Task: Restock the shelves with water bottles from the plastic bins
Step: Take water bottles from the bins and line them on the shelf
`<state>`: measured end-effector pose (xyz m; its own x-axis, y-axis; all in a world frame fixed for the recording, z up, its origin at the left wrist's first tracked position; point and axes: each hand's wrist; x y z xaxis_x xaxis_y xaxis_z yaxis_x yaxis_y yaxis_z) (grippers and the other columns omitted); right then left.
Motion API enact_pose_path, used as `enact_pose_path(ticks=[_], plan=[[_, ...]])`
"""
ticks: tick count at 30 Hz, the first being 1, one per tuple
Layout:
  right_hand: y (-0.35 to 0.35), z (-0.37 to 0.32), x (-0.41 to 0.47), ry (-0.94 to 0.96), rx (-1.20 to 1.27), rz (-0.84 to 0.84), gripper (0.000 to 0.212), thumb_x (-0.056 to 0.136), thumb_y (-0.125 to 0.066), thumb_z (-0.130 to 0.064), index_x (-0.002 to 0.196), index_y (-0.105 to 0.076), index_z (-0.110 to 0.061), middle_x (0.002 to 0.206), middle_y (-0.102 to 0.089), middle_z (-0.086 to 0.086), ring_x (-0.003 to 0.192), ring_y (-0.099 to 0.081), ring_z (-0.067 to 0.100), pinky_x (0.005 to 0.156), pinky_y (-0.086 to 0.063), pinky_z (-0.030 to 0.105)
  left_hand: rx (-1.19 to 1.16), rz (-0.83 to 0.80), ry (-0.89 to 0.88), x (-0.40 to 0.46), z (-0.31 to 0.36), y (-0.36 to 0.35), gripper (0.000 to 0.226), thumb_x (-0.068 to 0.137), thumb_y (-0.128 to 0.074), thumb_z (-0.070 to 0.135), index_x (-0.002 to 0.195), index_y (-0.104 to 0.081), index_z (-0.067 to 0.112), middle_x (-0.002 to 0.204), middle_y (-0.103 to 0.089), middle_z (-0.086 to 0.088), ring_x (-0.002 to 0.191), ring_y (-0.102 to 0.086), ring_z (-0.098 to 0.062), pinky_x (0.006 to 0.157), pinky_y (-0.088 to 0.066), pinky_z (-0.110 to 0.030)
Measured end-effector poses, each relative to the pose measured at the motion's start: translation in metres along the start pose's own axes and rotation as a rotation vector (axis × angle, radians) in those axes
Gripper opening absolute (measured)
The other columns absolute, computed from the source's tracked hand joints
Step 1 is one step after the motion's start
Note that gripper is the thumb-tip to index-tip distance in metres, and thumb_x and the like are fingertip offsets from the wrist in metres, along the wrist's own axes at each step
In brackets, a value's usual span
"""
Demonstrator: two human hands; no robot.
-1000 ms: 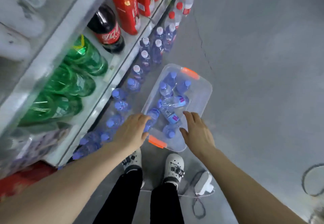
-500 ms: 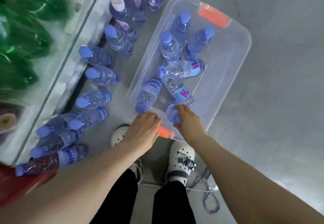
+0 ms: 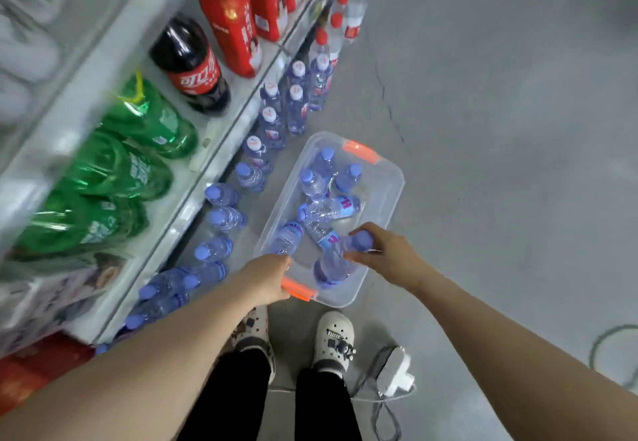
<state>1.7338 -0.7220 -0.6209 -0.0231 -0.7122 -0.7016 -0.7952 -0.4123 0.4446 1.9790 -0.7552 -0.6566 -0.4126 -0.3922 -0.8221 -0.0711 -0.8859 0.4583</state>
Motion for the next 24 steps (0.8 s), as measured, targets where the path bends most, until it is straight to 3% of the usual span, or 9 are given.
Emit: enact_pose_path(ticks=[4,8,11,13,15,17,19,21,24], plan=[[0.084,-0.087,-0.072,0.099,0.145,0.011,0.037,0.074,-0.075,-0.055,0.098,-0.063,-0.029,0.09,-0.064,0.004,0.079,-0.052,0.011,0.085,-0.051,0.037,-0.228,0.104,-0.137,-0.099,0.049,0.072,0.085,0.069,-0.083,0.04,0.141,-0.039,0.023,0.136,-0.051,0.008,0.121,-0.052,-0.01,0.094,-0.039,-0.022],[0.158,-0.192,-0.151,0.242,0.337,-0.036,0.034,0.083,-0.071,-0.04,0.108,-0.064,-0.019,0.106,-0.067,0.004,0.095,-0.061,0.015,0.096,-0.05,0.042,-0.493,0.219,-0.244,-0.196,0.089,0.135,0.076,0.061,-0.088,0.038,0.124,-0.046,0.034,0.118,-0.062,0.016,0.108,-0.06,0.0,0.09,-0.05,-0.03],[0.197,-0.27,-0.203,0.35,0.459,0.034,0.022,0.089,-0.068,-0.037,0.105,-0.058,-0.026,0.11,-0.067,0.011,0.104,-0.064,0.028,0.1,-0.048,0.044,-0.624,0.381,-0.297,-0.266,0.122,0.181,0.066,0.064,-0.09,0.025,0.118,-0.052,0.031,0.109,-0.066,0.016,0.095,-0.061,0.01,0.085,-0.048,-0.016],[0.212,-0.318,-0.234,0.44,0.444,0.174,0.034,0.088,-0.064,-0.047,0.11,-0.055,-0.024,0.111,-0.067,0.008,0.105,-0.066,0.029,0.102,-0.048,0.05,-0.657,0.573,-0.281,-0.309,0.14,0.211,0.067,0.058,-0.092,0.036,0.112,-0.053,0.034,0.104,-0.067,0.018,0.09,-0.061,0.012,0.086,-0.049,-0.015],[0.218,-0.364,-0.268,0.553,0.311,0.291,0.046,0.089,-0.061,-0.053,0.118,-0.049,-0.02,0.106,-0.064,-0.005,0.1,-0.064,0.018,0.095,-0.05,0.042,-0.668,0.762,-0.273,-0.351,0.154,0.237,0.076,0.049,-0.09,0.051,0.113,-0.053,0.034,0.102,-0.068,0.02,0.091,-0.063,0.007,0.088,-0.052,-0.025],[0.22,-0.404,-0.3,0.648,0.177,0.358,0.049,0.09,-0.061,-0.053,0.124,-0.044,-0.021,0.106,-0.059,-0.011,0.101,-0.059,0.013,0.088,-0.046,0.034,-0.639,0.89,-0.241,-0.393,0.163,0.261,0.07,0.052,-0.09,0.046,0.107,-0.049,0.032,0.092,-0.062,0.026,0.081,-0.058,0.013,0.077,-0.048,-0.015],[0.225,-0.438,-0.326,0.734,0.121,0.341,0.057,0.085,-0.061,-0.058,0.127,-0.042,-0.025,0.116,-0.062,-0.005,0.105,-0.061,0.016,0.093,-0.048,0.04,-0.596,0.944,-0.195,-0.437,0.17,0.281,0.068,0.052,-0.089,0.048,0.104,-0.048,0.033,0.089,-0.062,0.024,0.077,-0.057,0.012,0.071,-0.048,-0.015],[0.231,-0.472,-0.352,0.826,0.09,0.291,0.066,0.079,-0.061,-0.066,0.129,-0.04,-0.028,0.122,-0.062,-0.001,0.106,-0.064,0.019,0.095,-0.051,0.047,-0.531,0.968,-0.21,-0.483,0.169,0.299,0.067,0.053,-0.088,0.052,0.107,-0.053,0.033,0.098,-0.067,0.016,0.086,-0.064,0.0,0.079,-0.054,-0.027],[0.241,-0.526,-0.398,1.004,0.01,0.233,0.062,0.081,-0.063,-0.062,0.13,-0.041,-0.034,0.12,-0.065,-0.009,0.102,-0.066,0.011,0.091,-0.054,0.044,-0.349,1.003,-0.183,-0.565,0.159,0.325,0.062,0.065,-0.083,0.052,0.116,-0.055,0.031,0.108,-0.064,0.014,0.097,-0.061,-0.003,0.088,-0.051,-0.026]])
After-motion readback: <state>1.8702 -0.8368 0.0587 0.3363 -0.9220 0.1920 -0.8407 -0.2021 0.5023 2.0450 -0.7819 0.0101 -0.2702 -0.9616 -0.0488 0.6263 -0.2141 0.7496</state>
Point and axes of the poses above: each hand's wrist, its own x-axis towards the middle knuckle, its own y-axis out of the back of the hand, z = x × y
